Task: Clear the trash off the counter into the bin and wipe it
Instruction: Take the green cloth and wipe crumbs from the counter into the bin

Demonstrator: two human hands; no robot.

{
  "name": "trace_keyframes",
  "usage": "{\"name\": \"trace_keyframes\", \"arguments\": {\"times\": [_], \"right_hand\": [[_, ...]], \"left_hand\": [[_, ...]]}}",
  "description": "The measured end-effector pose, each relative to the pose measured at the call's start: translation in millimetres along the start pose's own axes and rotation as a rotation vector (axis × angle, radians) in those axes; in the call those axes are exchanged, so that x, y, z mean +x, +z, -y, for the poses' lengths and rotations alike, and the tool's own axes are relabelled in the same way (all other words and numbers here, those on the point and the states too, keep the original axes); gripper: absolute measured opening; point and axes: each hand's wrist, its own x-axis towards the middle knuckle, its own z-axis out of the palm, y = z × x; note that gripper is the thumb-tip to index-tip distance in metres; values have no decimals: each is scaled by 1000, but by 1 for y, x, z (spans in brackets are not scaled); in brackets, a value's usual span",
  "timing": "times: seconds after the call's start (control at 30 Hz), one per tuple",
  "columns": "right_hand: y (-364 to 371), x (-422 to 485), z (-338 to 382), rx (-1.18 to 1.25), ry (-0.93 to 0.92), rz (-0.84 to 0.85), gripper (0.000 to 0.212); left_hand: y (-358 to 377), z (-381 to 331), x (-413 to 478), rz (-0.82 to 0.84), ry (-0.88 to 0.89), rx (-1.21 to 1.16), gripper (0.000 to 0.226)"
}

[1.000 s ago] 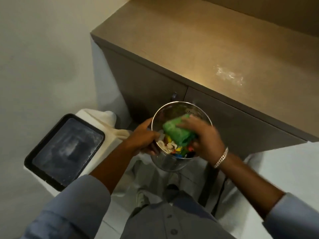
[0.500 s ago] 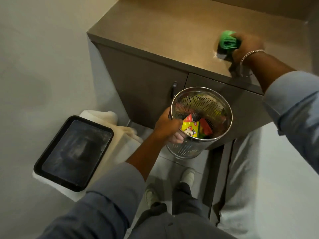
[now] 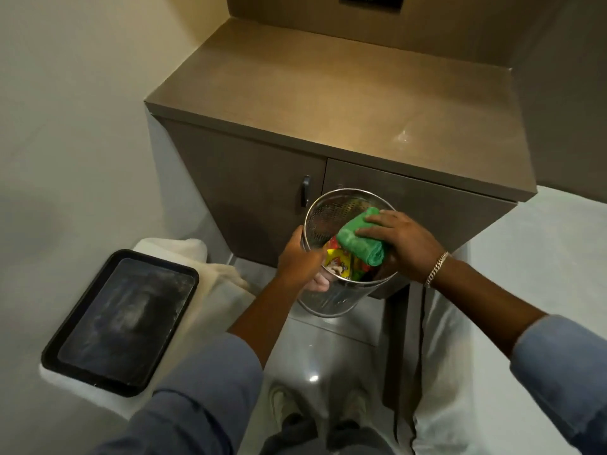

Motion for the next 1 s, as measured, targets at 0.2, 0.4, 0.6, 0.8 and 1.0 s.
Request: {"name": "trace_keyframes", "arguments": {"times": [0.2, 0.4, 0.6, 0.8, 1.0], "right_hand": [[-67, 37, -42, 89, 127, -552, 53], [-110, 108, -93, 20, 328, -318, 58], [-65, 34, -61, -60, 54, -269, 60], [86, -61, -53, 27, -12, -79, 63], [259, -66, -115, 252, 362, 108, 70]], "left_hand": [[33, 23, 9, -1, 5, 46, 55], [64, 33, 7, -17, 39, 9, 43], [85, 43, -8, -95, -27, -45, 66], [120, 82, 7, -73, -45, -100, 65], [165, 222, 92, -102, -79, 59, 57]]}}
